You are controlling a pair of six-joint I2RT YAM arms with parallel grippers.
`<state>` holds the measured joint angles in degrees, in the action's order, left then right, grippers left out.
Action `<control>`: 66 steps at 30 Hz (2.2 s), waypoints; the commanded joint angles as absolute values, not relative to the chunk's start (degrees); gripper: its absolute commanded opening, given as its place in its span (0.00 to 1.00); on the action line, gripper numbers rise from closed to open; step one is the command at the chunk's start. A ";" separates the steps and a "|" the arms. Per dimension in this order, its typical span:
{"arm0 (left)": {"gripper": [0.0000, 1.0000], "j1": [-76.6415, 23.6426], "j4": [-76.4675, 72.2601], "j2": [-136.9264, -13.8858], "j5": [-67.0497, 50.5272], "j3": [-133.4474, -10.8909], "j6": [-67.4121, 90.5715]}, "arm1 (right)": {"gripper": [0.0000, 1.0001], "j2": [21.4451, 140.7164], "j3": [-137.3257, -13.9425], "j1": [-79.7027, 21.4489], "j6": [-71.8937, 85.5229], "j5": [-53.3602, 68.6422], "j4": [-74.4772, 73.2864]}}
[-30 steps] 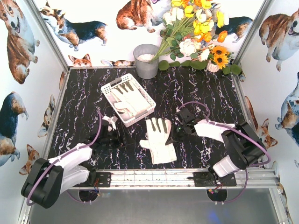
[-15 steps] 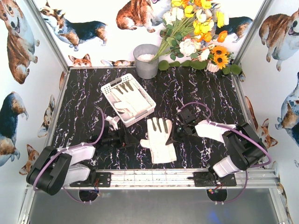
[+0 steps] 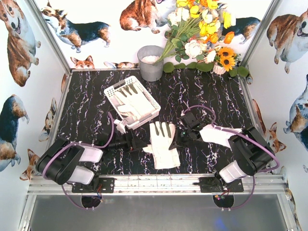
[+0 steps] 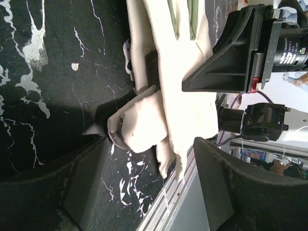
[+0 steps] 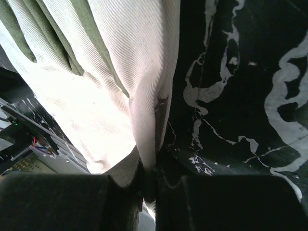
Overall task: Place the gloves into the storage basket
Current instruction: Pick up the glove from the center of the board.
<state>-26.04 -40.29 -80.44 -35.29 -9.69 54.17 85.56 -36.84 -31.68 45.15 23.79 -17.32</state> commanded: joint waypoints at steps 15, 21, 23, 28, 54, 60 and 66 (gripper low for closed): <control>0.57 -31.25 -53.92 -95.38 -30.25 -7.74 59.80 | 0.00 89.27 -39.62 -34.63 45.06 24.54 -11.06; 0.50 -33.21 -59.99 -100.37 -29.79 -8.54 62.68 | 0.00 90.16 -39.86 -34.63 44.58 25.39 -10.20; 0.44 -33.26 -60.33 -100.28 -29.35 -8.06 62.99 | 0.00 90.13 -39.61 -34.63 44.46 25.34 -9.98; 0.24 -33.52 -57.71 -97.38 -28.04 -7.56 62.41 | 0.00 89.11 -39.13 -34.67 44.65 25.28 -9.41; 0.00 -42.10 -2.23 -53.71 -13.78 -17.12 56.27 | 0.00 64.53 -44.52 -35.07 41.68 21.19 -33.85; 0.00 -42.11 13.76 -46.47 -8.46 -29.47 51.86 | 0.00 56.58 -53.80 -34.98 39.16 14.87 -41.11; 0.00 -41.52 22.48 -52.56 -3.64 -42.31 43.91 | 0.00 62.10 -64.88 -34.80 34.47 14.78 -38.35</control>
<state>-42.52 7.22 -48.36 -10.33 -37.04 52.12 58.63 -57.12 -36.16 39.86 21.41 -38.00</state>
